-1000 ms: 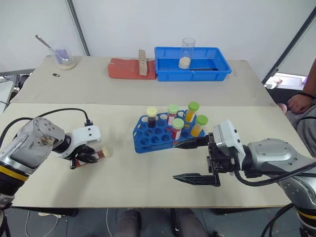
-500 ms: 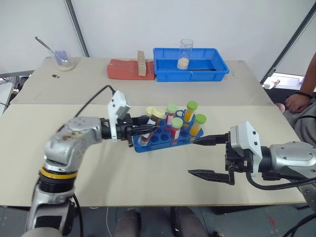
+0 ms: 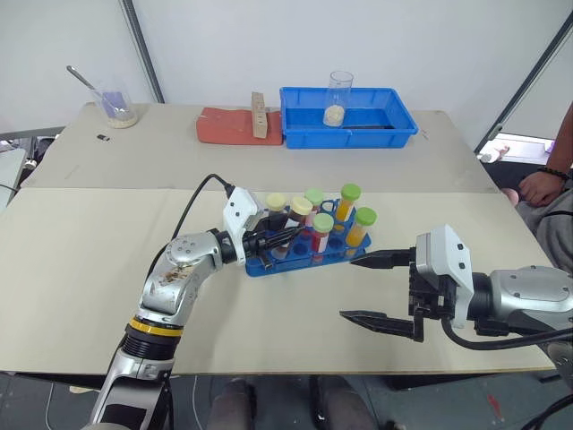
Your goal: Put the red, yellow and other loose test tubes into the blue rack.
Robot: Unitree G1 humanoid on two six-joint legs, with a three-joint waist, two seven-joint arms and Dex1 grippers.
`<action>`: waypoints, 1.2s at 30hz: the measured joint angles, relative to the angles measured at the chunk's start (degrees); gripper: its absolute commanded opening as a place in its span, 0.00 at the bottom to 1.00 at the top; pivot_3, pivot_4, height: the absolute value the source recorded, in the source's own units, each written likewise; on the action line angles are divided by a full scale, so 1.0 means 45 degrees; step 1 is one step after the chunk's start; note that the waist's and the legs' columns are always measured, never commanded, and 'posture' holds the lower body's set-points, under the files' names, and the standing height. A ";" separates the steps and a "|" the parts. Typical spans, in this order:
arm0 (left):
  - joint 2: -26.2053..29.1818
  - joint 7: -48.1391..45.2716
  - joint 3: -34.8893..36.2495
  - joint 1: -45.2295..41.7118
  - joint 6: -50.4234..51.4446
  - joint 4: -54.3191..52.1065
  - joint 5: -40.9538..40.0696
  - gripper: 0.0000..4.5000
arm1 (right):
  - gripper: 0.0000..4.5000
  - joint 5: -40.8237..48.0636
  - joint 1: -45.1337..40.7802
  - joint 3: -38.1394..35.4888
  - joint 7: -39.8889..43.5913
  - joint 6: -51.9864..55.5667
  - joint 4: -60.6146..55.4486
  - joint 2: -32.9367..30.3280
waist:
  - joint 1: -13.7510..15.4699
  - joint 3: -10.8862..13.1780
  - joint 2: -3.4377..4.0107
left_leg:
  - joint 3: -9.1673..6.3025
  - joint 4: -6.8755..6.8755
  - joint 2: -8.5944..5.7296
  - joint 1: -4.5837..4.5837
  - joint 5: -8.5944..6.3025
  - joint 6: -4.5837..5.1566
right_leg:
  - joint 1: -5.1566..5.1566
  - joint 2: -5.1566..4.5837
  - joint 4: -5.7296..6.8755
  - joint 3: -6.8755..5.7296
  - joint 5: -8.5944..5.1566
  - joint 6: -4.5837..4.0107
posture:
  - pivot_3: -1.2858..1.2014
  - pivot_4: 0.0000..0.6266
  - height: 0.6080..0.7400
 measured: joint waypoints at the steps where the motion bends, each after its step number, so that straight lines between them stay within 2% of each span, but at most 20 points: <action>1: -0.0023 0.0005 -0.0023 0.0001 -0.0061 0.0030 0.0017 0.20 | 1.00 0.0029 0.0053 -0.0023 -0.0023 0.0004 0.0000 0.0000 | 0.0000 0.0000 0.0000 | 0.0000 0.0000 0.0001 0.0003 0.0000 0.0000 | 0.0004 0.0000 0.0000 -0.0001 0.0000 0.0000 | 0.52 0.24 1.00; 13: -0.0442 0.0362 -0.0182 0.0385 -0.1152 0.0385 0.0290 0.20 | 1.00 -0.0070 0.0200 -0.0133 -0.0437 0.0012 0.0011 -0.0077 | 0.0004 -0.0002 0.0002 | -0.0003 -0.0001 0.0002 0.0027 0.0000 0.0000 | 0.0044 0.0000 -0.0008 -0.0006 -0.0003 0.0000 | 0.52 0.24 1.00; 18: -0.0564 0.0545 -0.0143 0.0594 -0.1366 0.0424 0.0261 0.20 | 1.00 -0.0131 0.0202 -0.0233 -0.0760 0.0011 0.0017 -0.0054 | -0.0001 -0.0003 0.0002 | -0.0008 -0.0007 0.0004 0.0095 -0.0003 0.0000 | 0.0138 -0.0001 -0.0047 -0.0014 -0.0039 -0.0049 | 0.52 0.24 1.00; 35: -0.0882 0.1442 -0.0092 0.1818 -0.3278 0.0544 0.0525 0.20 | 1.00 -0.0704 -0.0130 -0.0419 -0.1582 -0.0071 0.0331 0.0322 | -0.0067 -0.0005 0.0005 | -0.0003 -0.0024 0.0012 0.0113 -0.0003 -0.0001 | 0.0143 -0.0002 -0.0048 -0.0014 -0.0059 -0.0082 | 0.52 0.24 1.00; 36: -0.0882 0.1443 -0.0104 0.1905 -0.3368 0.0543 0.0577 0.31 | 1.00 -0.0694 -0.0141 -0.0419 -0.1571 -0.0070 0.0332 0.0321 | -0.0071 -0.0005 0.0005 | -0.0002 -0.0026 0.0012 0.0116 -0.0003 -0.0001 | 0.0143 -0.0002 -0.0048 -0.0014 -0.0060 -0.0083 | 0.52 0.24 1.00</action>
